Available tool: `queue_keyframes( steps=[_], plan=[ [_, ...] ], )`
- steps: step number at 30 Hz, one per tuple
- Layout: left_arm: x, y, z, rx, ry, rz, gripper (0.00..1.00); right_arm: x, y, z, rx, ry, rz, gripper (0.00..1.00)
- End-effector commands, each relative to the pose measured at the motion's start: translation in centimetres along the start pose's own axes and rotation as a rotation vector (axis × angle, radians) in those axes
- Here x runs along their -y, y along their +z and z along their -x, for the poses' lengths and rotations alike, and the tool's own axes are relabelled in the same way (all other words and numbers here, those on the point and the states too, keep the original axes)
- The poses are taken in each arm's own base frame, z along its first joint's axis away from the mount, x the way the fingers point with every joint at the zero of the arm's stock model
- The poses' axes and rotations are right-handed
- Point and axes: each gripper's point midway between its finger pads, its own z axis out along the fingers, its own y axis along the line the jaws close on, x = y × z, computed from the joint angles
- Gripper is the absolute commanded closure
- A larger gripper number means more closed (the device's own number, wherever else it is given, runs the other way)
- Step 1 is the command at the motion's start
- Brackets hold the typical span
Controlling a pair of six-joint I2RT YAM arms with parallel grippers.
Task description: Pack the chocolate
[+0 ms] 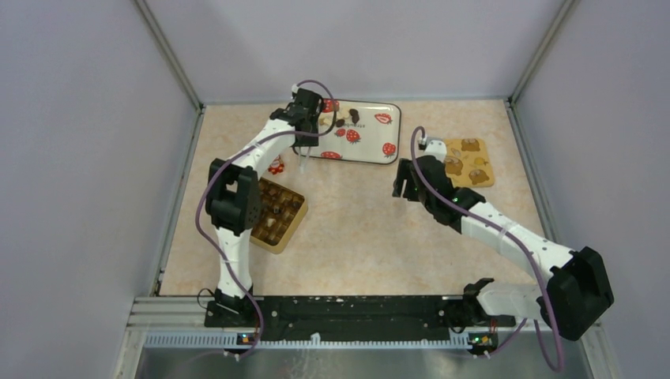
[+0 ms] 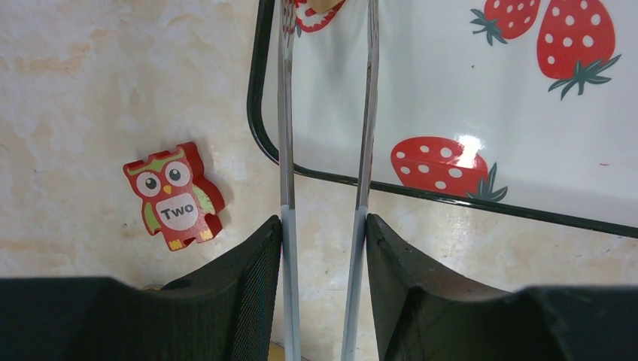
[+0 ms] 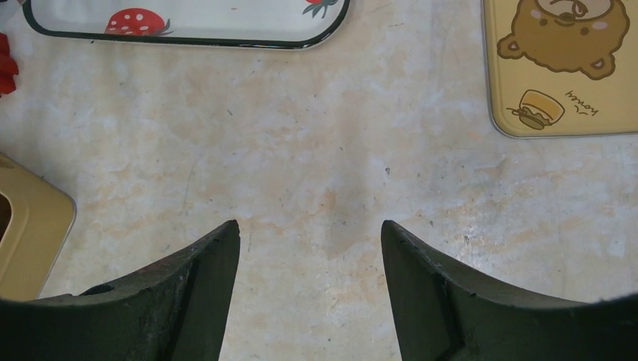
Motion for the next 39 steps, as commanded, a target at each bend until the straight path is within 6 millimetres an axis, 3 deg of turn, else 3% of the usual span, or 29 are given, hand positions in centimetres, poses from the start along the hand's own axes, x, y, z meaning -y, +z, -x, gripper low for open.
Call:
queue_keyframes(
  steps=[1,8,14,23,32,39],
  plan=[
    [0.4,-1.0,3.1,0.074,-0.033,-0.025,0.51,-1.8,-0.3,2.5,0.065,0.013,0.047,0.32],
    [1.1,-0.6,2.5,0.044,-0.027,-0.056,0.60,-2.0,-0.2,2.5,0.064,0.008,0.054,0.32],
    [1.2,-1.6,3.0,0.058,-0.035,-0.078,0.72,-1.9,-0.2,2.5,0.066,0.014,0.051,0.32],
    [1.7,-5.1,4.5,0.107,-0.042,-0.149,0.74,-2.1,-0.3,2.6,0.072,0.021,0.063,0.32],
    [0.5,-8.9,2.6,0.115,-0.055,-0.182,0.74,-1.8,-1.1,3.2,0.098,0.022,0.060,0.32],
    [-1.8,-12.7,0.8,0.141,-0.015,-0.163,0.71,-1.3,-1.5,3.2,0.108,0.018,0.057,0.32]
  ],
)
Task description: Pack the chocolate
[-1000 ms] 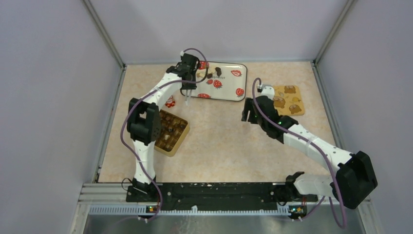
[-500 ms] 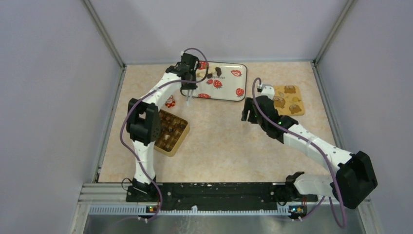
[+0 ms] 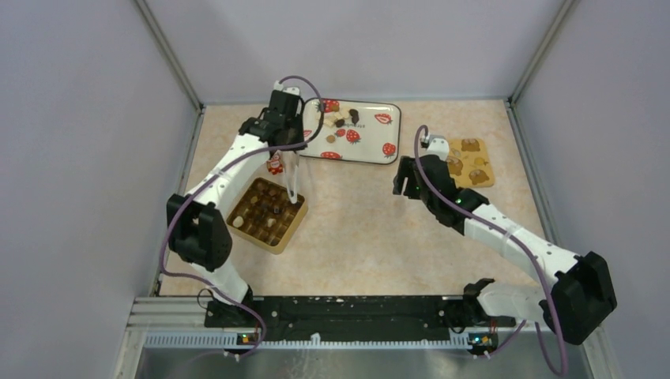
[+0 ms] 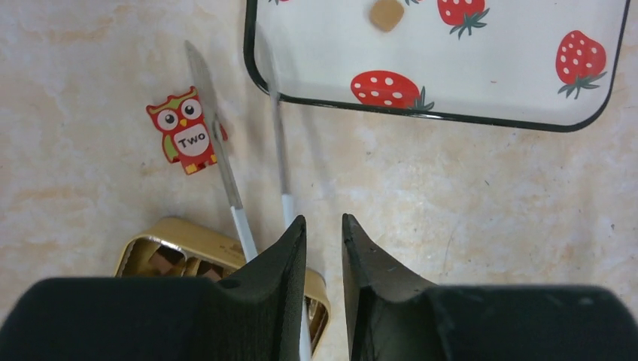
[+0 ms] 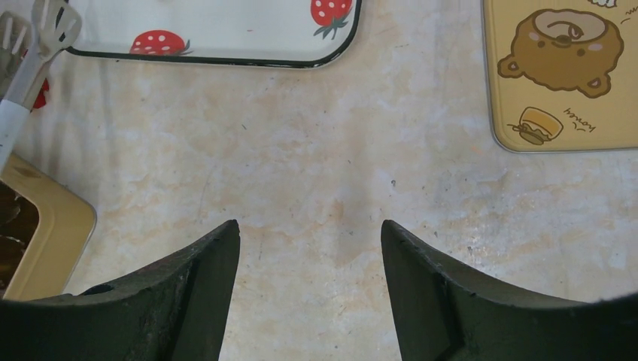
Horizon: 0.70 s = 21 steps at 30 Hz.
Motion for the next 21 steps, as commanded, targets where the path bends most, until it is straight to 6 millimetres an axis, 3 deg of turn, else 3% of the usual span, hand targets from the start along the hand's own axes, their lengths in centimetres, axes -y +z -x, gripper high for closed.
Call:
queue_keyframes(
  steps=[1,6,11,21],
  plan=[
    [-1.0,-3.4,0.8,0.083,0.023,0.004,0.71,-1.0,-1.0,2.1,0.068,0.008,0.037,0.32],
    [-1.2,-4.4,1.1,0.103,0.025,0.004,0.66,-1.1,-0.9,1.4,0.042,0.006,0.047,0.32],
    [-1.4,-3.8,0.9,0.086,0.022,0.022,0.58,-0.3,-1.4,1.2,0.054,0.012,0.027,0.32],
    [-0.7,-2.5,-2.4,-0.016,-0.050,-0.012,0.53,-0.1,-1.6,0.9,0.047,0.023,0.025,0.32]
  ],
)
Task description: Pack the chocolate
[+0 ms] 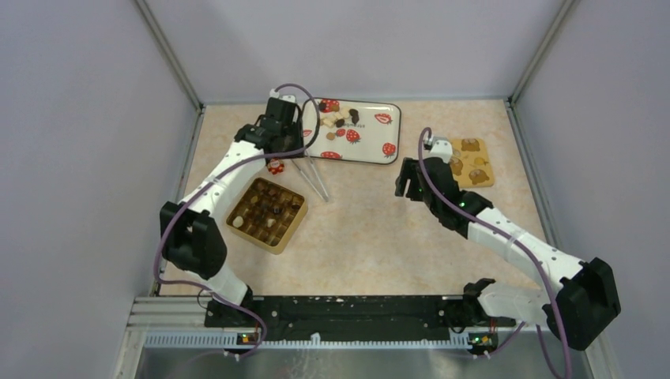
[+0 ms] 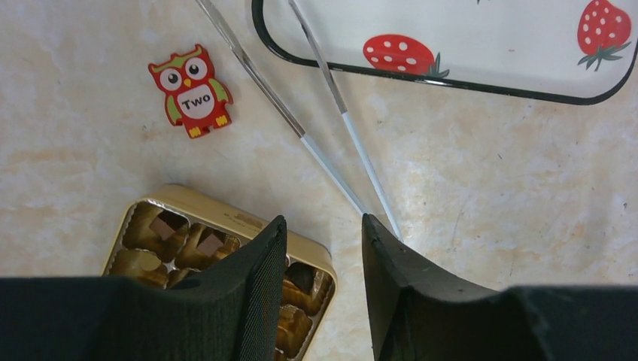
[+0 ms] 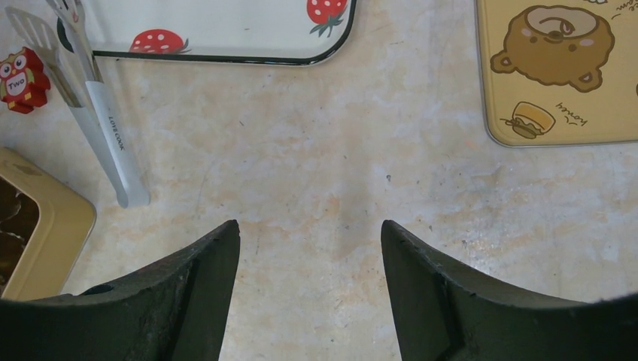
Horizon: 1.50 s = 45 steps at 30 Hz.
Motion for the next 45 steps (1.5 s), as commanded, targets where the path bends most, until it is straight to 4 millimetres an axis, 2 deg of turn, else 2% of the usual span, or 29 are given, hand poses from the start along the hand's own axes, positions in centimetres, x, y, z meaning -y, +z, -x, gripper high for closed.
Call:
queue_keyframes(
  steps=[1,4,7,16,23,29,33,36,41,45],
  plan=[
    [0.4,0.0,-0.8,-0.008,-0.055,-0.023,0.52,-0.5,-0.6,0.7,0.030,0.012,0.019,0.32],
    [0.4,1.2,-2.1,-0.045,-0.140,-0.008,0.49,-0.7,-0.4,0.5,0.025,0.010,0.026,0.32],
    [0.5,3.5,-3.3,-0.075,-0.213,0.017,0.44,-1.0,-0.4,0.7,0.027,0.014,0.037,0.32],
    [-0.2,9.3,-5.7,-0.120,-0.289,0.113,0.51,0.0,-1.1,0.8,0.040,0.017,0.009,0.32],
    [-0.1,11.3,-6.7,-0.132,-0.310,0.125,0.55,0.1,-1.0,0.5,0.034,0.019,0.006,0.32],
    [-0.6,13.3,-8.1,-0.168,-0.305,0.160,0.62,-0.2,-0.9,0.7,0.033,0.017,0.011,0.32],
    [-1.0,13.6,-8.8,-0.182,-0.303,0.178,0.68,-0.1,-1.0,0.7,0.034,0.015,0.005,0.32],
    [-1.4,12.7,-8.7,-0.174,-0.307,0.201,0.76,0.0,-1.0,0.7,0.034,0.017,0.004,0.32],
    [-2.0,9.0,-5.8,-0.089,-0.302,0.205,0.88,0.1,-1.1,0.8,0.039,0.020,0.001,0.32],
    [-1.1,6.1,-3.1,-0.028,-0.242,0.129,0.95,-0.2,-0.8,0.6,0.033,0.021,0.010,0.32]
  ],
)
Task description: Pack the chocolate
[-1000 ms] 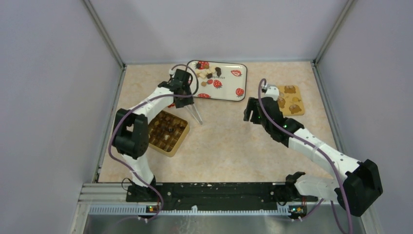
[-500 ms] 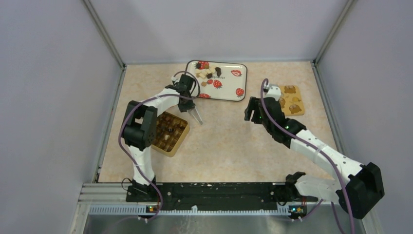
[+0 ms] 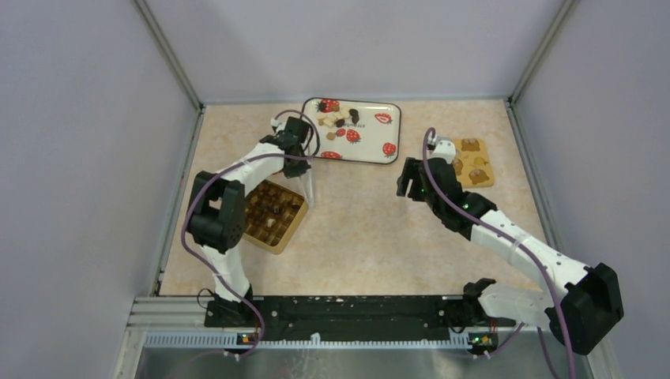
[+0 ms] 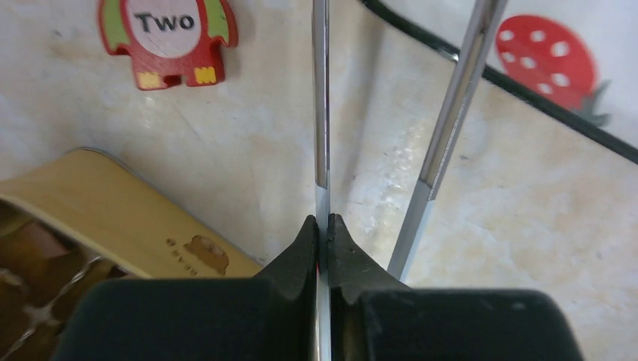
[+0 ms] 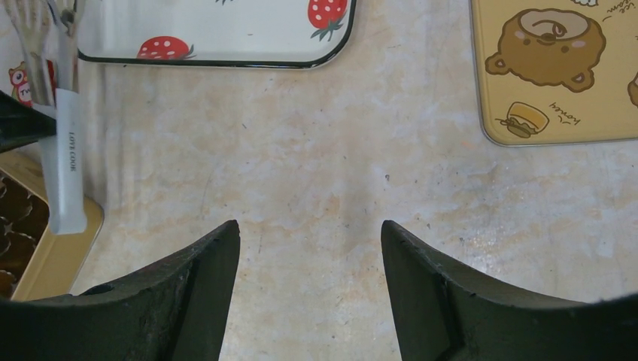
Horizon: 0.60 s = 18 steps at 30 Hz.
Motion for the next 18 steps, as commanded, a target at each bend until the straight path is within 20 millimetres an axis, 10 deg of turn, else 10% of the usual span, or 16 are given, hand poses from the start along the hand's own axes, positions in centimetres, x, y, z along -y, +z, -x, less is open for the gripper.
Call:
queue_keyframes(
  steps=[1,8,18],
  plan=[
    [1.6,-6.5,4.9,0.158,0.031,-0.127,0.97,-0.6,0.0,0.3,0.019,0.011,0.013,0.32],
    [5.7,-9.9,2.0,0.127,0.219,-0.322,1.00,-0.8,0.0,0.3,0.017,0.037,0.018,0.32],
    [10.3,-11.1,-10.2,0.008,0.538,-0.498,0.99,4.5,-0.2,3.5,0.095,0.043,-0.157,0.31]
  ],
)
